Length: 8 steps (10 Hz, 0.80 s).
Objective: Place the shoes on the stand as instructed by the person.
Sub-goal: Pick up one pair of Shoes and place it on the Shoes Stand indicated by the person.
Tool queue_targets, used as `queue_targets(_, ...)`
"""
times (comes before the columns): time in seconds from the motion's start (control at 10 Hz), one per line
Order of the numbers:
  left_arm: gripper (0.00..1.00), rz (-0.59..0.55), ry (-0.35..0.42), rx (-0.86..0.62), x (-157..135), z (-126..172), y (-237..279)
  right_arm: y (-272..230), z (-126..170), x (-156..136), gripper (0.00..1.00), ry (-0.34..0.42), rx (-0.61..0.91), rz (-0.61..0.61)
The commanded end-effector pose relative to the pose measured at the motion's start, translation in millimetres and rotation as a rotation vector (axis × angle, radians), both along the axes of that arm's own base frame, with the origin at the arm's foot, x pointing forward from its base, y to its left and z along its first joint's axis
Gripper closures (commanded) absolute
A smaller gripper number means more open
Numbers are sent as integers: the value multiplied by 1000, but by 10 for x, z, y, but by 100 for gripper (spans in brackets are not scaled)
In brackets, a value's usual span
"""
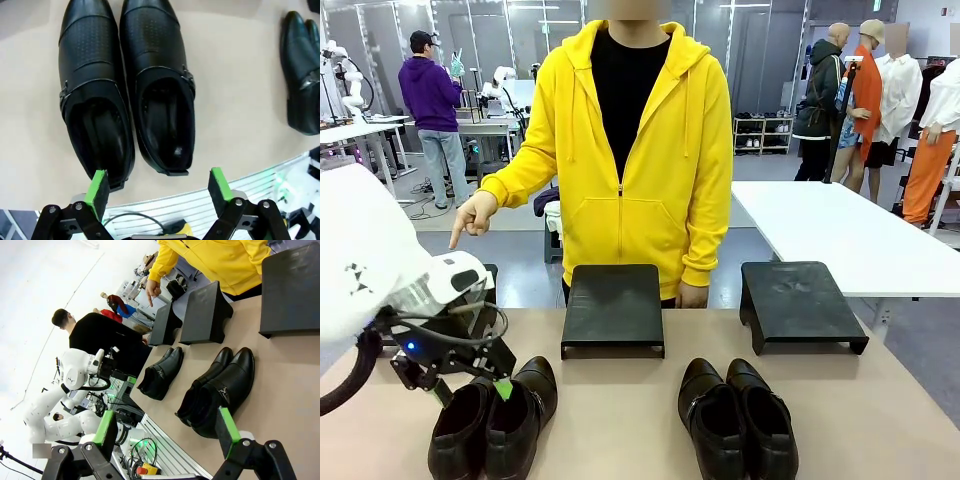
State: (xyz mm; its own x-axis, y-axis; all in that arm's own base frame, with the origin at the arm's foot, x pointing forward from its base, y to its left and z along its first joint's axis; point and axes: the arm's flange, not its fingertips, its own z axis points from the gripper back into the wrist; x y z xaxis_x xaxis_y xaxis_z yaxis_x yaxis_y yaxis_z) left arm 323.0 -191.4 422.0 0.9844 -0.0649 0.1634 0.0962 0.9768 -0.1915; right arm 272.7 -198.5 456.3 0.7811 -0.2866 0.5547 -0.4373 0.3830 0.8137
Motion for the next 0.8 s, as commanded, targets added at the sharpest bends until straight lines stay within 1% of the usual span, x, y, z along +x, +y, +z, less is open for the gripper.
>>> queue_targets(0.0, 0, 24, -20, 57, -66, -323, 92, -16, 19, 4, 0, -14, 6, 0)
queue_targets(0.4, 0, 20, 3, 92, 22, -686, 78, -16, 19, 4, 0, -14, 6, 0)
queue_targets(0.6, 0, -2, -3, 93, 67, -821, 83, -16, 19, 4, 0, -14, 6, 0)
queue_targets(0.7, 20, -25, -8, 93, 55, -878, 76, -16, 19, 4, 0, -14, 6, 0)
